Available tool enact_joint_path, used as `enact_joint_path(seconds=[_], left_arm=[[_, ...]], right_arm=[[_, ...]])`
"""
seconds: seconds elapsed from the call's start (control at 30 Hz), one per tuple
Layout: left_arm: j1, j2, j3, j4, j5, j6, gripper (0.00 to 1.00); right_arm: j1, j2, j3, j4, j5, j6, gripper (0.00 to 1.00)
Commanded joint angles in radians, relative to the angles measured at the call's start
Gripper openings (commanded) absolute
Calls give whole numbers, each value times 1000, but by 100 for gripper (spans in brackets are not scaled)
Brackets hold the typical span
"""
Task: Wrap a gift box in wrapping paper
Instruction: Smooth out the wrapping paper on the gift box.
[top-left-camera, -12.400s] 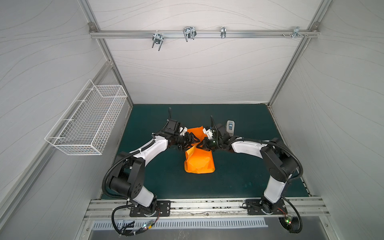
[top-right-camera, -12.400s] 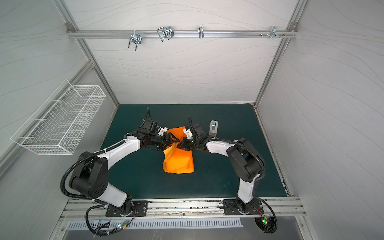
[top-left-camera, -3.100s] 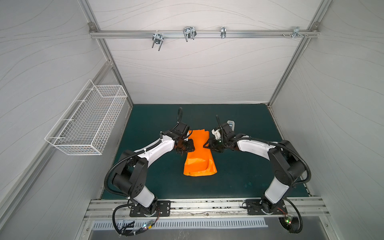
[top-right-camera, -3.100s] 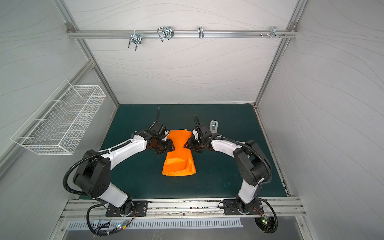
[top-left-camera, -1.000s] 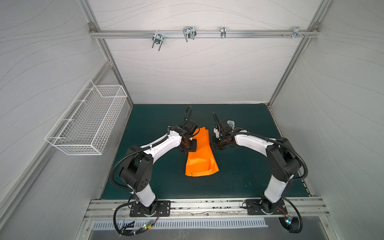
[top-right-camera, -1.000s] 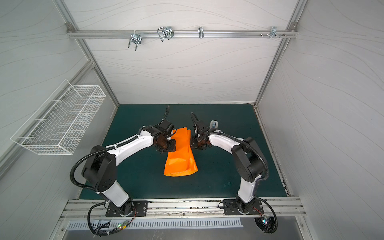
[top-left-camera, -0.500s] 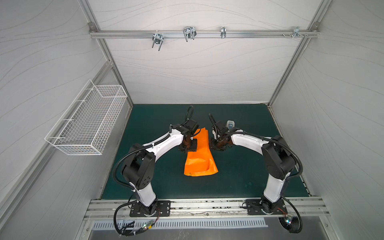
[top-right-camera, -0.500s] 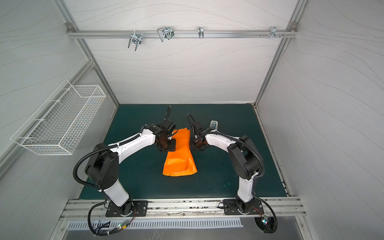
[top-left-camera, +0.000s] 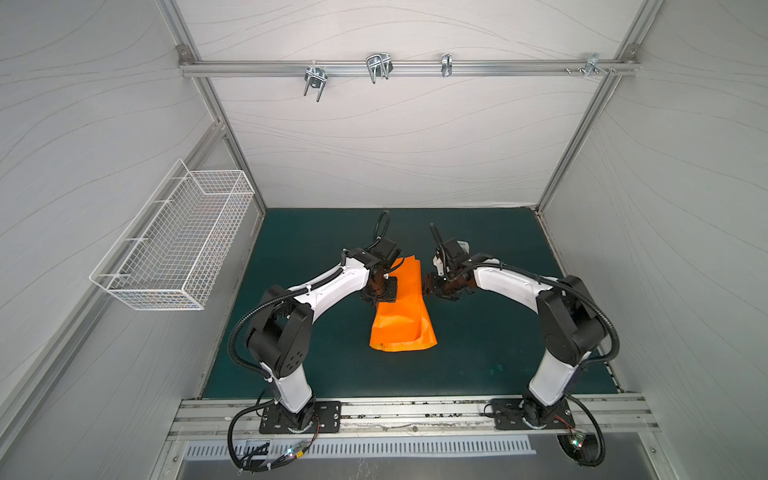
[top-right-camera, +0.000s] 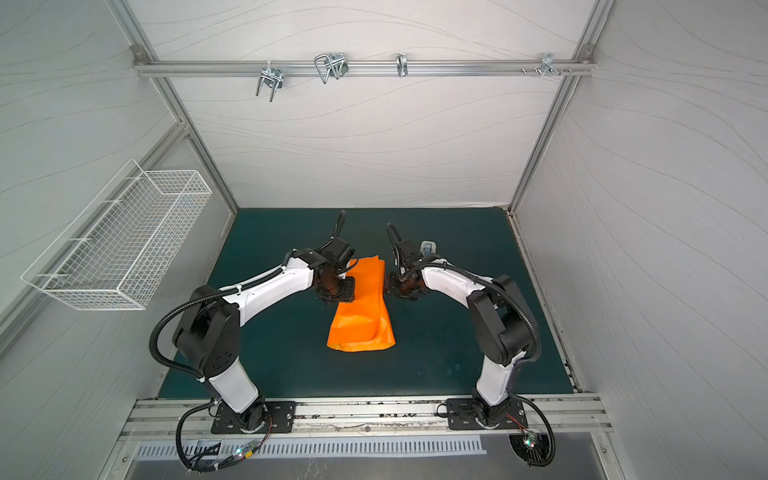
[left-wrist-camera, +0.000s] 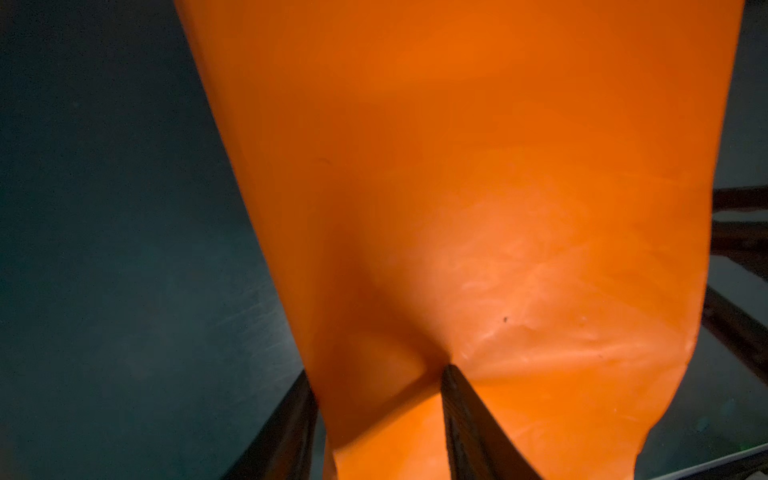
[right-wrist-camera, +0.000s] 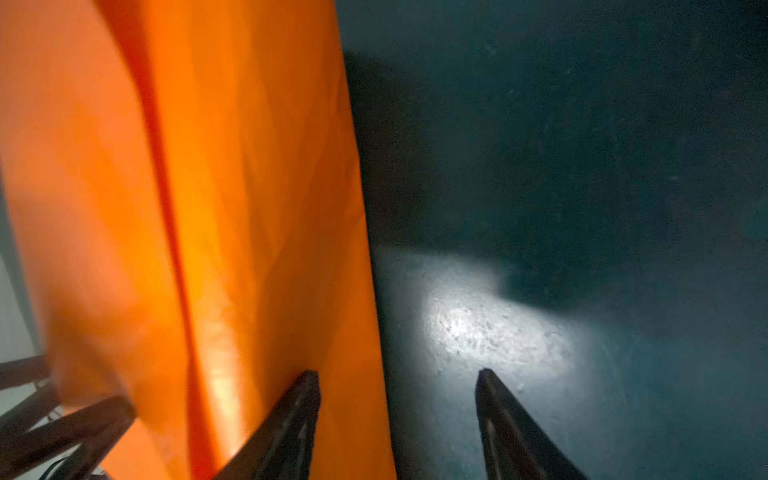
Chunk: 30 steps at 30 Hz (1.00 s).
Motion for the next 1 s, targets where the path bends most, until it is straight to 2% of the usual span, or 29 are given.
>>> enact_joint_path(seconds=[0.0, 0.13, 0.23, 0.37, 0.47, 0.8, 0.97], left_arm=[[-12, 43, 9, 10, 4, 12, 49], [-12, 41, 8, 9, 3, 10, 49], [-12, 40, 6, 8, 0, 10, 49], [-11, 37, 8, 8, 0, 10, 49], [-11, 39, 9, 4, -1, 12, 49], [-11, 37, 11, 3, -1, 13, 48], [-11, 39, 15, 3, -3, 12, 48]], right_arm=[[-17, -79, -30, 24, -48, -8, 64], [-17, -117, -54, 82, -116, 10, 62], [-10, -128, -54, 100, -135, 27, 52], [-5, -115, -43, 114, -161, 34, 55], [11, -86, -20, 104, -165, 30, 54], [36, -67, 6, 94, -148, 41, 38], [39, -52, 2, 109, -154, 46, 34]])
